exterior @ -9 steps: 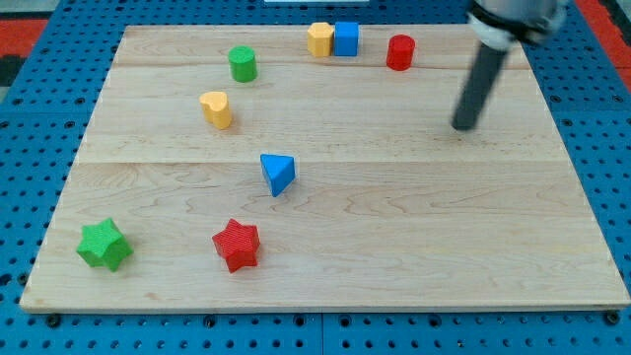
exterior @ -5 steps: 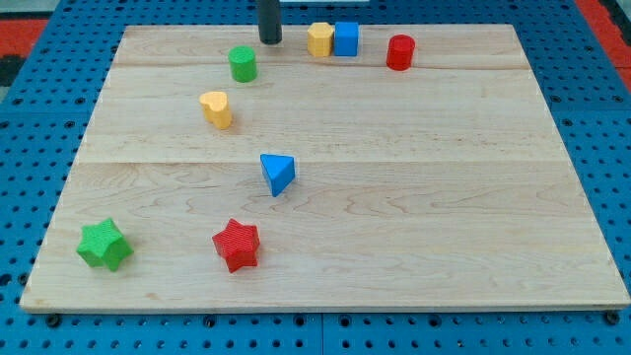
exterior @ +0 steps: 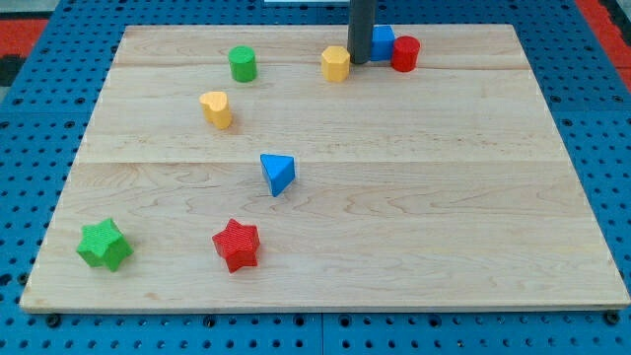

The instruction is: Move the yellow hexagon to the left of the cube

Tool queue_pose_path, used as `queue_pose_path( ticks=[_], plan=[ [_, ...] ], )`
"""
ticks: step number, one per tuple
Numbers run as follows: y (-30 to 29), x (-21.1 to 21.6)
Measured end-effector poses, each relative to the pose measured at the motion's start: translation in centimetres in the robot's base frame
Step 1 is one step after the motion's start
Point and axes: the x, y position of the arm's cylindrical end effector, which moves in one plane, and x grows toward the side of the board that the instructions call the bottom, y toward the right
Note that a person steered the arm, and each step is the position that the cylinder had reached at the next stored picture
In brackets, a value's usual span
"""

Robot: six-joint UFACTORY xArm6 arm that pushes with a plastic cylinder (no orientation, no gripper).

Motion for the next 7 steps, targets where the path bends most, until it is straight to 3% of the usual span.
queue_pose_path(
  ticks=[2,3,6,7],
  plan=[
    [-2.6,1.7],
    [-7.5,-3.1],
    [-12.1,-7.6],
    [-20.4,-2.5]
  ],
)
